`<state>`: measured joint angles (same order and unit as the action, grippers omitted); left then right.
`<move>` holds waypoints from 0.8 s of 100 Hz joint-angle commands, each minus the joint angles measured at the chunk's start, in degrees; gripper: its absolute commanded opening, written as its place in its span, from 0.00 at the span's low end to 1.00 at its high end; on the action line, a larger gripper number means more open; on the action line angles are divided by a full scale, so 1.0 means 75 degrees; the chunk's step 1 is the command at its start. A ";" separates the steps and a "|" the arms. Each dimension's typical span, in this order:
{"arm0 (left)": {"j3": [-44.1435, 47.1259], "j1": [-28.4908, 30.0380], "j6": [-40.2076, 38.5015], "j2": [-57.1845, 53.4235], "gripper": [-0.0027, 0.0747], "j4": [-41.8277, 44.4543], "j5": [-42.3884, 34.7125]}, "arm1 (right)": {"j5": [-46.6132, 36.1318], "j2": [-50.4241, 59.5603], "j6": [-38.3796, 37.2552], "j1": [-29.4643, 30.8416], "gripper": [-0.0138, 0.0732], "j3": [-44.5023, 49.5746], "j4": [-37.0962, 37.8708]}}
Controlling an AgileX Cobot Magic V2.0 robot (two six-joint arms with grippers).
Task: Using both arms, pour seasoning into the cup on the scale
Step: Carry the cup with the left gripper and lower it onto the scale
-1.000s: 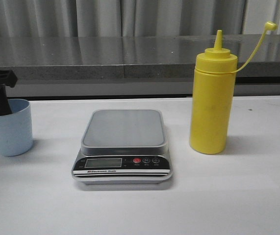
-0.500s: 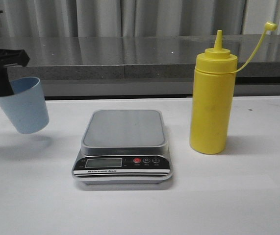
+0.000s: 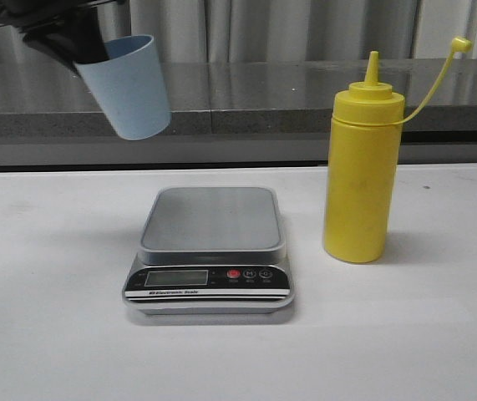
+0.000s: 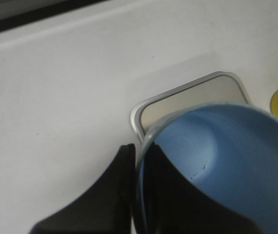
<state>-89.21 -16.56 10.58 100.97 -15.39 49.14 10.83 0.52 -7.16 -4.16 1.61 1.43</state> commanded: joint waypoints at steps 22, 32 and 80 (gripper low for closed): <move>-0.1090 -0.0830 -0.0053 0.0547 0.01 0.0208 0.0154 | -0.0624 0.0167 0.0029 0.0055 0.08 -0.0138 -0.0023; -0.1291 -0.0967 -0.0053 0.0879 0.01 0.0312 0.0259 | -0.0624 0.0167 0.0029 0.0055 0.08 -0.0138 -0.0023; -0.1526 -0.1378 -0.0053 0.1656 0.01 0.0887 0.0545 | -0.0624 0.0167 0.0029 0.0055 0.08 -0.0138 -0.0023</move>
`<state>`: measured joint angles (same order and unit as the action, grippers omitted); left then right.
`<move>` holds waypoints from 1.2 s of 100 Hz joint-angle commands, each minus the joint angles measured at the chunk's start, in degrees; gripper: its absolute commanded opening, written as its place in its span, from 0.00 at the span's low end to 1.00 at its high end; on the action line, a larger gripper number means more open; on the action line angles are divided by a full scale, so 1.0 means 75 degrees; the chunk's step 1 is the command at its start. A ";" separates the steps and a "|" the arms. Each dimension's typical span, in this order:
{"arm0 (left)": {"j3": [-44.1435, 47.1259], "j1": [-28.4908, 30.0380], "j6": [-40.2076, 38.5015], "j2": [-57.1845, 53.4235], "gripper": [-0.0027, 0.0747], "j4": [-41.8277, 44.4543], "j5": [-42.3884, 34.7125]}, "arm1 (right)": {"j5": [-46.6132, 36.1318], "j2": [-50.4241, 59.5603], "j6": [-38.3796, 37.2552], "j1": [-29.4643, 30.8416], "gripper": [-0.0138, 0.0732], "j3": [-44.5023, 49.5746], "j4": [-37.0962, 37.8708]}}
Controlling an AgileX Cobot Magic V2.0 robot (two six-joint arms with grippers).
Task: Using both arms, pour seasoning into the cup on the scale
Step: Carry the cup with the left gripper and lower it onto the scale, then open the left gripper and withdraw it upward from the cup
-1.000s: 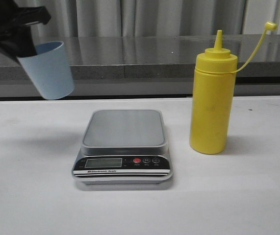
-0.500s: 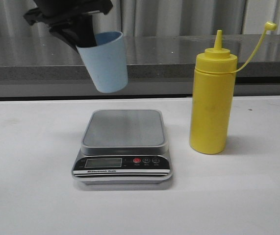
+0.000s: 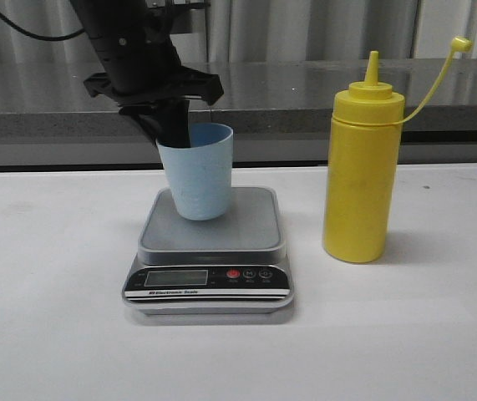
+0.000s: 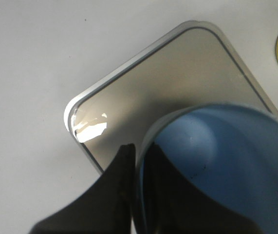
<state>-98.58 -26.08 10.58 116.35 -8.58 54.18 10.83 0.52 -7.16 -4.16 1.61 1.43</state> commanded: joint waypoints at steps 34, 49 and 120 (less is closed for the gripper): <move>-0.0276 -0.0160 -0.0053 -0.0396 0.01 0.0025 -0.0094 | -0.0624 0.0167 0.0029 0.0055 0.08 -0.0138 -0.0023; -0.0276 -0.0160 -0.0053 -0.0396 0.02 0.0025 -0.0027 | -0.0624 0.0167 0.0029 0.0055 0.08 -0.0138 -0.0023; -0.0276 -0.0005 -0.0150 -0.1035 0.74 0.0038 0.0049 | -0.0624 0.0167 0.0029 0.0055 0.08 -0.0138 -0.0023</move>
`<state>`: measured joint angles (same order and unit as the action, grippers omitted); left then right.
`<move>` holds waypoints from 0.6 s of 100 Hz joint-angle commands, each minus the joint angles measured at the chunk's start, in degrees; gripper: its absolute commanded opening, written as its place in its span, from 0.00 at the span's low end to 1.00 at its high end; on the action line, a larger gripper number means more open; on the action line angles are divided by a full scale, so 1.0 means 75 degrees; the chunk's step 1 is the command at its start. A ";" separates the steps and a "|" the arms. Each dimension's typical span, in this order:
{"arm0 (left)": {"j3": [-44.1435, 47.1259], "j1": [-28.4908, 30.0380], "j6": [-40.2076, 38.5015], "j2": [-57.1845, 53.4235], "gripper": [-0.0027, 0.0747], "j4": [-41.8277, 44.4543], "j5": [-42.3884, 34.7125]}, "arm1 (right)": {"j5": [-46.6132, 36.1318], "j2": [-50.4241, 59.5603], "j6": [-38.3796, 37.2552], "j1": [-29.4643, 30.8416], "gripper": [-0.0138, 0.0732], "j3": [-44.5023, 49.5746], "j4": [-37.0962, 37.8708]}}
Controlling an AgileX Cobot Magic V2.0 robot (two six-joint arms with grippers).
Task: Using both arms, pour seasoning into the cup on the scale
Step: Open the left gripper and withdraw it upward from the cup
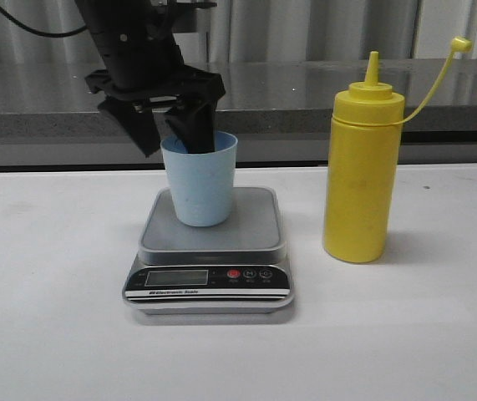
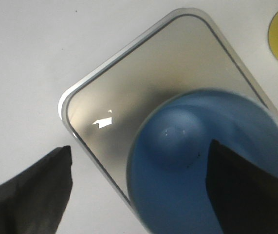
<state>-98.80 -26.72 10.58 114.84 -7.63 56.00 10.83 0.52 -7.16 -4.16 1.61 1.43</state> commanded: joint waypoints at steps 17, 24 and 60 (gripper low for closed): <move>-0.0230 0.0372 -0.0179 -0.1623 0.74 -0.0073 -0.0212 | -0.0624 0.0167 0.0029 0.0055 0.08 -0.0138 -0.0023; -0.0111 0.0600 -0.0193 -0.1979 0.74 -0.0073 -0.0293 | -0.0624 0.0167 0.0029 0.0055 0.08 -0.0138 -0.0023; 0.3067 0.1862 -0.0185 -0.4715 0.74 -0.0178 -0.2743 | -0.0624 0.0167 0.0029 0.0055 0.08 -0.0138 -0.0023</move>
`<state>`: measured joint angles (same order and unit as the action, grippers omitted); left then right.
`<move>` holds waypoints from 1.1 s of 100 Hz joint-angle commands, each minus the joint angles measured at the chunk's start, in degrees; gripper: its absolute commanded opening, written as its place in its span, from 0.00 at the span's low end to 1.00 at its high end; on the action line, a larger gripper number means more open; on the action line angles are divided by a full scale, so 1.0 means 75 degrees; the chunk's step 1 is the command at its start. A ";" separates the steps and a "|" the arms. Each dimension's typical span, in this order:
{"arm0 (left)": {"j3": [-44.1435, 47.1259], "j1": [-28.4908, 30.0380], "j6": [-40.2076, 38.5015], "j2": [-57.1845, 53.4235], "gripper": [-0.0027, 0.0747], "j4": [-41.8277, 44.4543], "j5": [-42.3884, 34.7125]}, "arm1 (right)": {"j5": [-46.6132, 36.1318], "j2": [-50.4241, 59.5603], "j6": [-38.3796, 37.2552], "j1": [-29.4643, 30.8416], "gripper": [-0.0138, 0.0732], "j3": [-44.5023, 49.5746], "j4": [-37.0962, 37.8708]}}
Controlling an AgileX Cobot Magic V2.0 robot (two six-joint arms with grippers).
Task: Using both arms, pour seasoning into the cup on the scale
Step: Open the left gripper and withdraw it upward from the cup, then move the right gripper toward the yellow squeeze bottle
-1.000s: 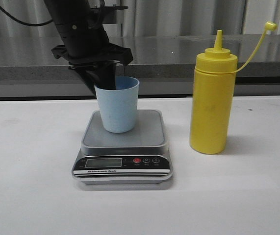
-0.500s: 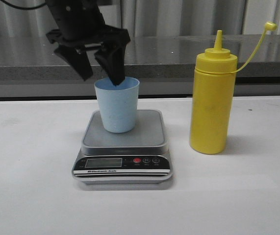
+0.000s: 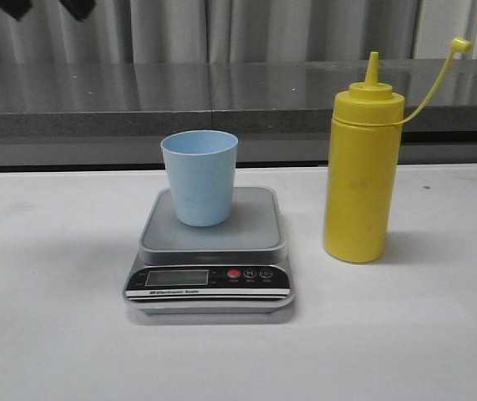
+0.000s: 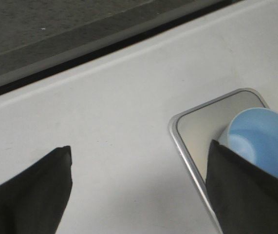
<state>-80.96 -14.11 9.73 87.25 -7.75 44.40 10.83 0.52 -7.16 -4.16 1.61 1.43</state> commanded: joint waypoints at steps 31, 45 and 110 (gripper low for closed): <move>0.4455 0.0784 -0.0120 -0.4394 0.74 -0.0224 -0.3702 | -0.0624 0.0167 0.0029 0.0055 0.08 -0.0138 -0.0023; 0.5809 0.0993 -0.0120 -0.5941 0.74 -0.0235 -0.4090 | -0.0624 0.0167 0.0029 0.0055 0.08 -0.0138 -0.0023; 0.8423 0.1025 -0.0120 -0.9493 0.74 -0.0235 -0.4788 | -0.0624 0.0167 0.0029 0.0055 0.08 -0.0138 -0.0023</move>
<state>-16.28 -6.65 9.47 15.69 -8.78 14.22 10.83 0.52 -7.16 -4.16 1.61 1.43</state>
